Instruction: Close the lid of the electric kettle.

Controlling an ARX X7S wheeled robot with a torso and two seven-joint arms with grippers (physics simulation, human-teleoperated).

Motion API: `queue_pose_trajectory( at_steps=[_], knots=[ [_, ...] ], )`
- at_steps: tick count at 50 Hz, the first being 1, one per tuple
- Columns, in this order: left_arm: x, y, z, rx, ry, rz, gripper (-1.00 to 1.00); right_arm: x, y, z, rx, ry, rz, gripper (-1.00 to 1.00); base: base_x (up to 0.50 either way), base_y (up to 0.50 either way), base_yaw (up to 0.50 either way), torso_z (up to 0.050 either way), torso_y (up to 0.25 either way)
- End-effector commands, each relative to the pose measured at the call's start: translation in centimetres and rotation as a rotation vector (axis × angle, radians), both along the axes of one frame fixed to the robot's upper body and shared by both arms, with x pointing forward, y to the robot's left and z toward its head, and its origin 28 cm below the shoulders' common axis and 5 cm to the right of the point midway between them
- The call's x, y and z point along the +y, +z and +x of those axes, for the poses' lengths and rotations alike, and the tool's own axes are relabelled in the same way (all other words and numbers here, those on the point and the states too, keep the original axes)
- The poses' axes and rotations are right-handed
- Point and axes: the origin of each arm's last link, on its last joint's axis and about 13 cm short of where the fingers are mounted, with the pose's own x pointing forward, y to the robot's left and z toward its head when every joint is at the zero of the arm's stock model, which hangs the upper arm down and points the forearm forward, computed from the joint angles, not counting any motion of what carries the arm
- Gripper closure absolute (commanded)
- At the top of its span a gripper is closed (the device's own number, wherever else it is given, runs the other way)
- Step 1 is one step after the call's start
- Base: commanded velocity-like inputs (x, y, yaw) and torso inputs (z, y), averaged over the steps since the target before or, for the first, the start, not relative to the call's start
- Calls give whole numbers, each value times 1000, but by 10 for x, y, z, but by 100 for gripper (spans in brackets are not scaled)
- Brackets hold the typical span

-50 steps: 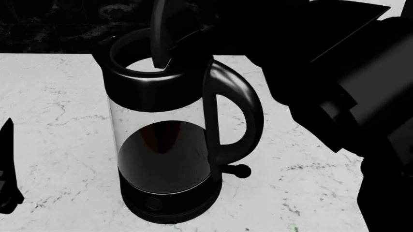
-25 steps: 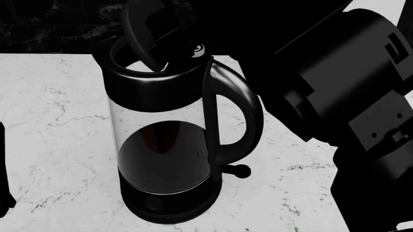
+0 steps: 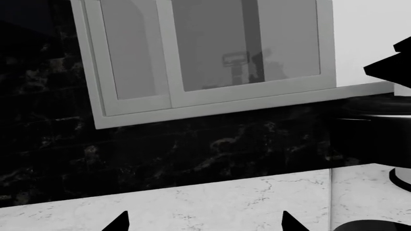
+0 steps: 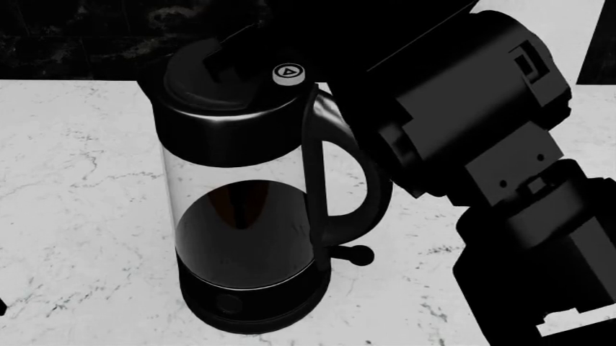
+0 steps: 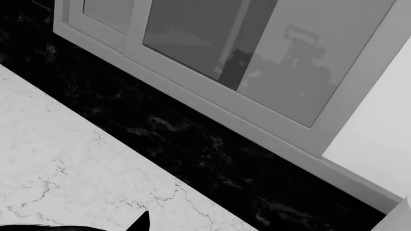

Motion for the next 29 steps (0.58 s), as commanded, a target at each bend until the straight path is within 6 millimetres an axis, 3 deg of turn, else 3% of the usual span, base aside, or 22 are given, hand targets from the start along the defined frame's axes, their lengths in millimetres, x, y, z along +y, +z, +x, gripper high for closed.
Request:
queue_pose_trajectory(
  at_steps=[1,11,16,22,29],
  knots=[
    [5,-3,-3,-1,15,-12,-100,40,-41,5,166,206,-8,-100,0,5,7,0,0],
    [8,-4,-5,0,22,-19,-100,46,-48,8,181,228,4,-100,1,4,6,0,0],
    [8,-6,-6,1,25,-25,-100,40,-36,-1,143,224,30,-100,3,2,4,0,0],
    [7,-7,-6,4,24,-23,-100,30,-18,-20,66,229,75,-100,0,1,2,0,0],
    [5,-7,-6,7,17,-22,-100,20,-7,-56,-16,248,83,-100,-1,0,1,0,0]
  ],
)
